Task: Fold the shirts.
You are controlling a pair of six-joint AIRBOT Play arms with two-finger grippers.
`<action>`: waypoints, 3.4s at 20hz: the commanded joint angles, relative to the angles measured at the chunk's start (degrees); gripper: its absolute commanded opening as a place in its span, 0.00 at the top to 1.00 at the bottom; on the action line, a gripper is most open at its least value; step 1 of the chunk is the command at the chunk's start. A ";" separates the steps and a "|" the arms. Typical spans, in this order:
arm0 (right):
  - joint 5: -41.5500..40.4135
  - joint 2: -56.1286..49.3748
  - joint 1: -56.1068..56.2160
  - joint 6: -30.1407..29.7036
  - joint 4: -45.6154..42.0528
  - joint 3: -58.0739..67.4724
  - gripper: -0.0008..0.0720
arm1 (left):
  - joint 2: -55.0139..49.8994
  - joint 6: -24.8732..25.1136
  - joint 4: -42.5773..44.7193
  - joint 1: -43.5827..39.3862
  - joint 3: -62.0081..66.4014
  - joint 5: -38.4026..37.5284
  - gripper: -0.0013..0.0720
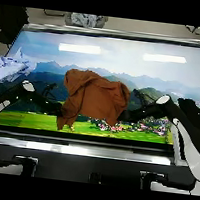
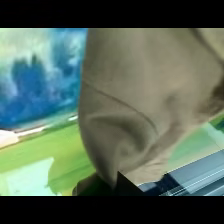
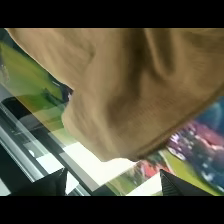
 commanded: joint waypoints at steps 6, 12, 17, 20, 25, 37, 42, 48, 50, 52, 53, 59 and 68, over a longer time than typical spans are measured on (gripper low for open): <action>-17.75 0.11 10.25 7.26 3.08 -2.27 0.93 | 5.81 -0.22 -0.11 -0.09 4.55 -0.11 0.95; -11.34 15.76 10.25 0.98 -20.02 13.07 0.93 | 16.96 0.55 -0.07 0.85 24.44 1.62 0.95; -19.19 36.46 10.25 5.57 -45.79 41.55 0.93 | 27.04 -3.65 0.85 5.35 59.54 12.11 0.95; -20.00 44.33 10.27 13.25 -45.86 50.31 0.93 | 32.65 -6.56 -0.96 6.32 66.66 16.98 0.95; -11.91 47.63 10.27 14.82 -44.81 50.62 0.93 | 37.92 -6.56 -3.37 6.34 63.32 17.05 0.95; 12.11 18.56 10.25 16.52 -49.66 42.88 0.93 | 25.27 -3.93 4.11 6.32 34.21 13.33 0.95; -3.50 -3.76 10.27 25.99 -47.56 38.14 0.92 | 9.77 -3.78 3.80 6.32 18.84 22.32 0.95; -9.25 -10.12 10.25 31.52 -37.97 38.32 0.88 | -0.61 -4.24 -2.29 6.40 18.82 17.33 0.94; -8.09 -8.26 8.72 28.50 -38.58 40.22 0.32 | -0.28 -5.40 -2.99 8.20 21.46 14.67 0.77; -1.49 -5.42 3.82 20.37 -38.01 43.21 0.21 | -0.35 -4.37 0.72 12.39 27.21 6.73 0.22; 2.25 -3.91 0.42 17.22 -37.53 43.71 0.21 | -0.35 -4.39 4.13 14.84 29.46 2.45 0.21; 30.51 -1.84 -17.99 5.64 -34.03 38.21 0.22 | 1.68 -7.50 12.85 27.06 14.71 -14.47 0.27; 24.70 1.73 -18.78 3.28 -31.43 21.33 0.22 | 3.80 2.34 3.32 24.02 -6.95 -0.72 0.37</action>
